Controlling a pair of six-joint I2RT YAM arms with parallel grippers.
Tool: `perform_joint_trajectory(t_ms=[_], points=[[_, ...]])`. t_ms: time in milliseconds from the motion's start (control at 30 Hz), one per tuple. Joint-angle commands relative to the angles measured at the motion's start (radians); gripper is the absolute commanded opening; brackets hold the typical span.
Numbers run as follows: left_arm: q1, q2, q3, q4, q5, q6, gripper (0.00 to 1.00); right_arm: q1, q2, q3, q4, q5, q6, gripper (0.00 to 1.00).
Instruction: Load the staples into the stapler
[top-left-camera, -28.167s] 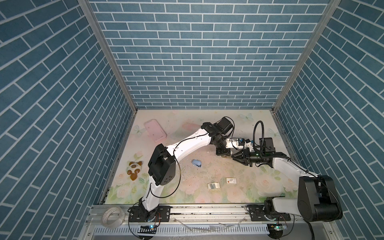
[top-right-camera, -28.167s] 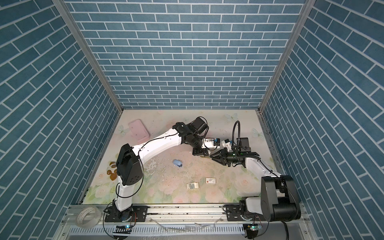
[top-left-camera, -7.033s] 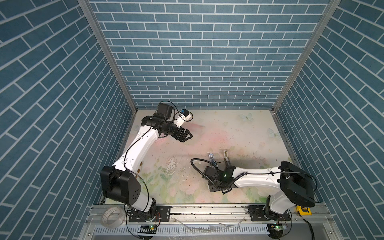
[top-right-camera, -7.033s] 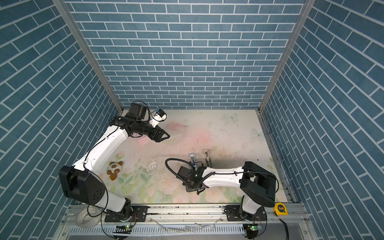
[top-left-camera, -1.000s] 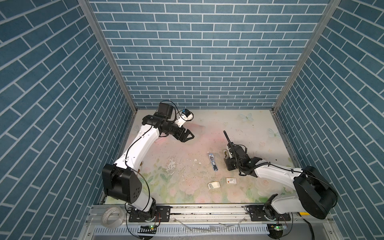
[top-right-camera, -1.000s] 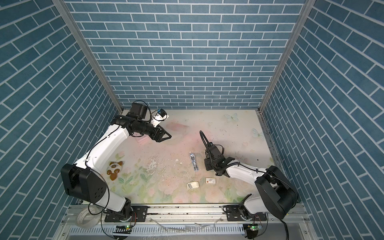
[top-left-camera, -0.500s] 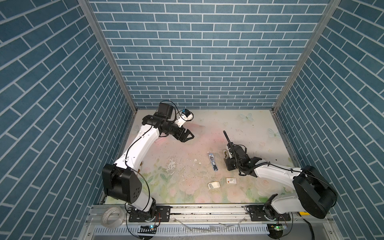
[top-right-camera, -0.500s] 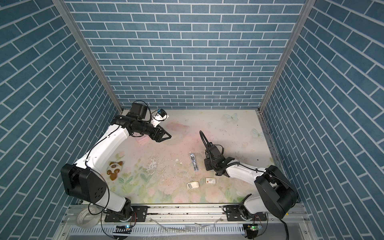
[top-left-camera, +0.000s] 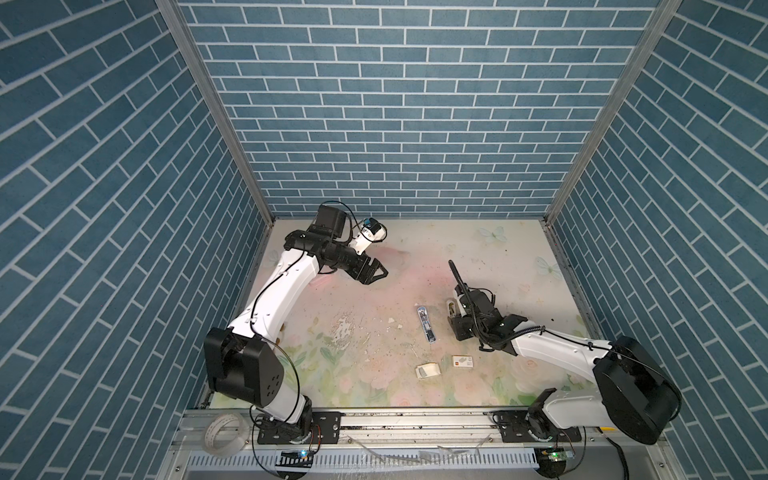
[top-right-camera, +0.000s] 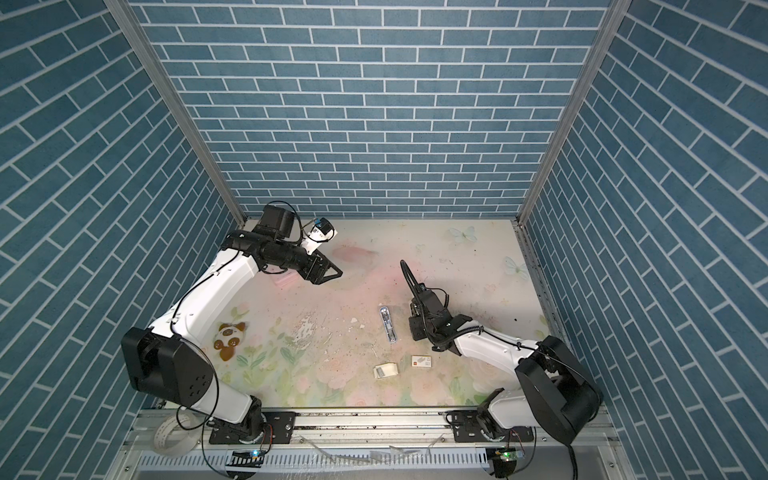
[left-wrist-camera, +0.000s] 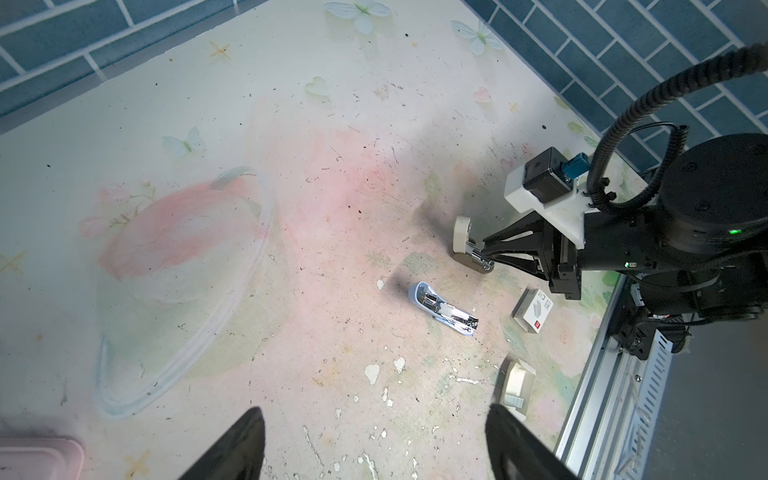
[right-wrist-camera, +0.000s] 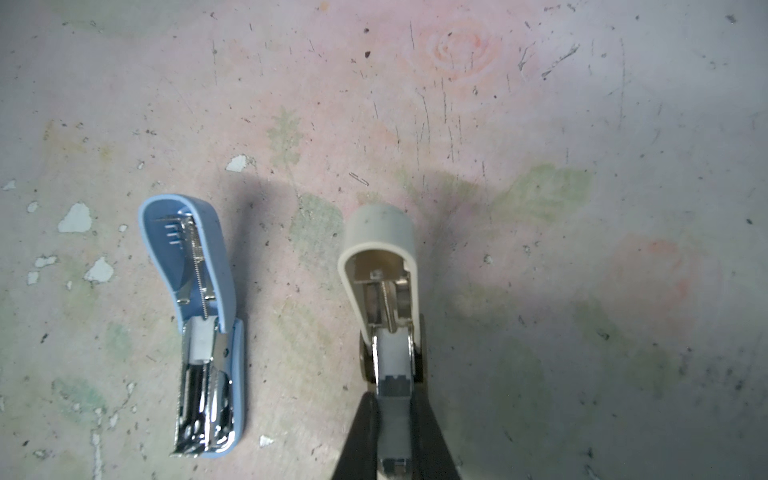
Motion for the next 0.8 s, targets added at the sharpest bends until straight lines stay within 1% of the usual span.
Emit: perform_joint_trajectory(t_ms=[0, 333, 767], points=[[0.005, 0.003, -0.005, -0.014, -0.001, 0.011, 0.85, -0.005, 0.014, 0.013, -0.005, 0.033, -0.031, 0.12], [0.005, 0.005, -0.015, -0.007, 0.0, 0.012, 0.85, -0.004, 0.037, 0.001, 0.012, 0.008, -0.021, 0.12], [0.005, 0.001, -0.029, 0.0, 0.005, 0.01, 0.85, -0.004, 0.019, -0.008, 0.023, -0.017, 0.005, 0.12]])
